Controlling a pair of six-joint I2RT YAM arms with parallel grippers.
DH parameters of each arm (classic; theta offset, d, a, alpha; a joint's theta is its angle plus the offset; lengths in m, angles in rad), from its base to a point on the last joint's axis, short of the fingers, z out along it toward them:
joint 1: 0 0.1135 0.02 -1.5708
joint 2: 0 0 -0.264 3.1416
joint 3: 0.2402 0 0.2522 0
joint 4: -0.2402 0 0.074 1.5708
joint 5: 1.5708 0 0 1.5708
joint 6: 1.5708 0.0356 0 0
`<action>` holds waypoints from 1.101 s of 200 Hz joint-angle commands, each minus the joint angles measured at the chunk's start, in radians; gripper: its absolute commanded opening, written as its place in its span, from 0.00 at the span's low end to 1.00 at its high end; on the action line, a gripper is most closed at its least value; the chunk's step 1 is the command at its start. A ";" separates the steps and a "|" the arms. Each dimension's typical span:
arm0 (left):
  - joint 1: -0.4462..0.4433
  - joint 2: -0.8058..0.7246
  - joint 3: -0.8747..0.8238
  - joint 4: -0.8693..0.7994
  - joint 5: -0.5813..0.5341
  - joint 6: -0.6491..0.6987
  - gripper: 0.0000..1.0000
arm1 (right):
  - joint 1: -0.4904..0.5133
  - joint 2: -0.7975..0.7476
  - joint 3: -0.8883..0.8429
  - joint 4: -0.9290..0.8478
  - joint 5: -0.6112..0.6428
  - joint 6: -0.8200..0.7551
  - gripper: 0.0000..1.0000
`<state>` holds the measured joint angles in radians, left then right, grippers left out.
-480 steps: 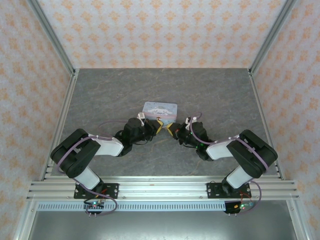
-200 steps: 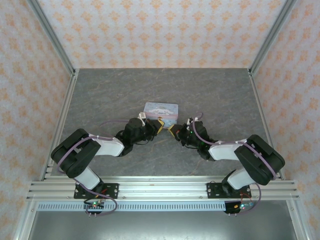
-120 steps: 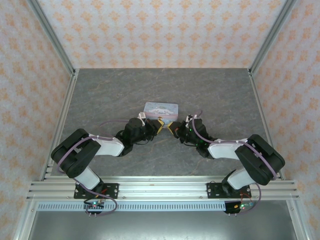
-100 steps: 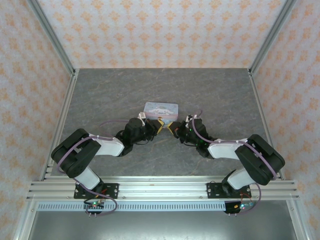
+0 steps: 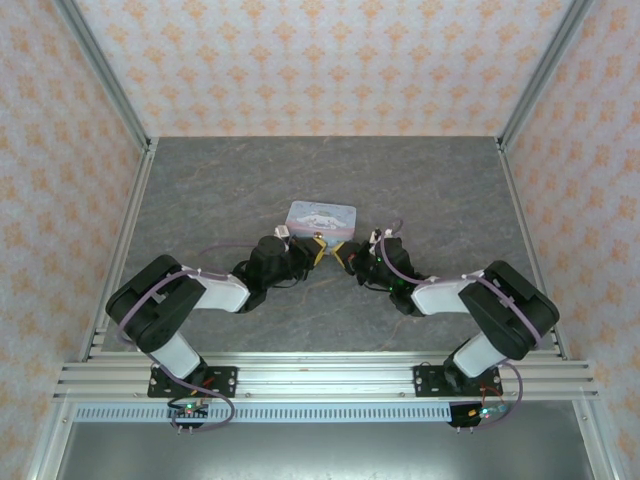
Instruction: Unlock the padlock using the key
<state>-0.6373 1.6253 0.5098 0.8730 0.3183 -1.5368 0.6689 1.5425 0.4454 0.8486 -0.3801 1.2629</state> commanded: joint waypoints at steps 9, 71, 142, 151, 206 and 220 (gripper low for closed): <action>-0.045 0.009 0.033 0.165 0.033 -0.068 0.00 | 0.006 0.031 0.003 0.144 0.014 0.042 0.00; -0.056 -0.010 0.045 0.132 0.041 -0.047 0.00 | 0.000 0.054 -0.001 0.202 0.019 0.073 0.00; -0.065 -0.033 0.056 0.036 0.068 -0.006 0.00 | -0.079 0.054 0.048 0.166 -0.081 0.003 0.00; -0.065 -0.034 0.056 0.037 0.068 -0.005 0.00 | -0.083 0.059 0.056 0.165 -0.092 0.004 0.00; -0.071 -0.021 0.058 0.048 0.052 -0.009 0.00 | -0.056 0.078 0.084 0.181 -0.111 0.021 0.00; -0.071 -0.017 0.058 0.055 0.041 -0.015 0.00 | -0.038 0.079 0.078 0.187 -0.100 0.027 0.00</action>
<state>-0.6613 1.6325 0.5381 0.8997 0.2634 -1.5696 0.5858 1.6135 0.4770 0.9615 -0.4625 1.2892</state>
